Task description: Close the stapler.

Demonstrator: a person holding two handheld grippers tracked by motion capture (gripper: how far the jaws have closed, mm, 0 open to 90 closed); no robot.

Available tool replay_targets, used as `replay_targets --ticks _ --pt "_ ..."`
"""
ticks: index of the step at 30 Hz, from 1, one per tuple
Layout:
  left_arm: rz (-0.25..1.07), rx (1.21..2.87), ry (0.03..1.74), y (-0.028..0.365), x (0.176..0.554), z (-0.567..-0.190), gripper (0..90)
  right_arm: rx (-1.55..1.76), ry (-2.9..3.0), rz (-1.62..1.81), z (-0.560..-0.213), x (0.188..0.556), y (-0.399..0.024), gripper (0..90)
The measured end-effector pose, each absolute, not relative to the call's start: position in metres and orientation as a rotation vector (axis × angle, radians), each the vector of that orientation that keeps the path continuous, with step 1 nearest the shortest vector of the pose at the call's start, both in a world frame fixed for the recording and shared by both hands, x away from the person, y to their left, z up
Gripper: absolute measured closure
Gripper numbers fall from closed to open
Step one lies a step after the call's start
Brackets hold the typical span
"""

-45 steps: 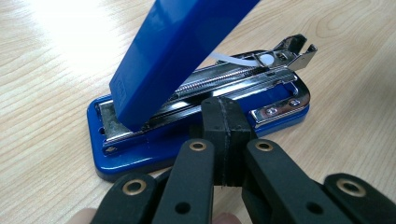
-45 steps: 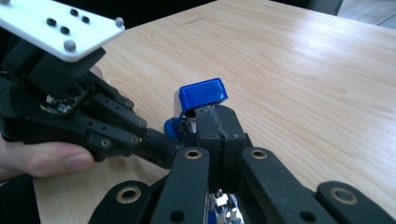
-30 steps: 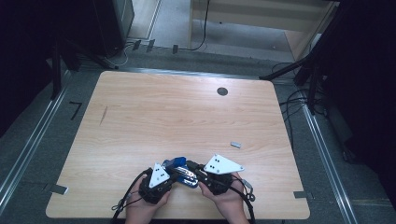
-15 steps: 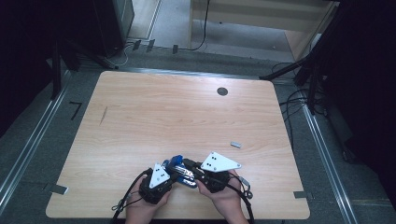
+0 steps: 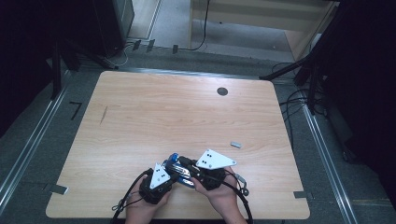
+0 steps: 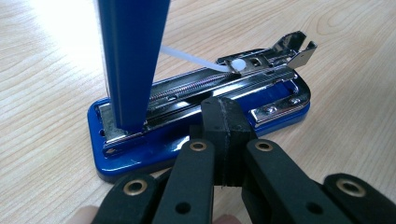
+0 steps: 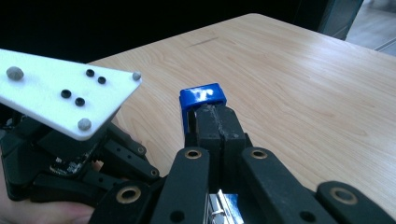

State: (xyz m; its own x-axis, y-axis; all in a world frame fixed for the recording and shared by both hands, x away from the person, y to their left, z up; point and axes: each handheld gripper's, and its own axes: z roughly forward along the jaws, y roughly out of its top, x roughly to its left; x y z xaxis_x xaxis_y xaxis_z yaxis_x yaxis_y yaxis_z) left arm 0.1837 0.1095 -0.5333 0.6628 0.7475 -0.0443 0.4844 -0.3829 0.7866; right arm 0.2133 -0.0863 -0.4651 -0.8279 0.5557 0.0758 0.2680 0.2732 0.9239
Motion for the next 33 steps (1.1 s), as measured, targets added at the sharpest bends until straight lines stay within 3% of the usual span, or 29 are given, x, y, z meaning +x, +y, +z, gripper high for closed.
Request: replay_targets --ticks 33 --pt "0.417 2.059 0.947 0.109 0.183 -0.533 90.0 0.730 2.286 1.621 -0.460 0.227 -0.052 90.0"
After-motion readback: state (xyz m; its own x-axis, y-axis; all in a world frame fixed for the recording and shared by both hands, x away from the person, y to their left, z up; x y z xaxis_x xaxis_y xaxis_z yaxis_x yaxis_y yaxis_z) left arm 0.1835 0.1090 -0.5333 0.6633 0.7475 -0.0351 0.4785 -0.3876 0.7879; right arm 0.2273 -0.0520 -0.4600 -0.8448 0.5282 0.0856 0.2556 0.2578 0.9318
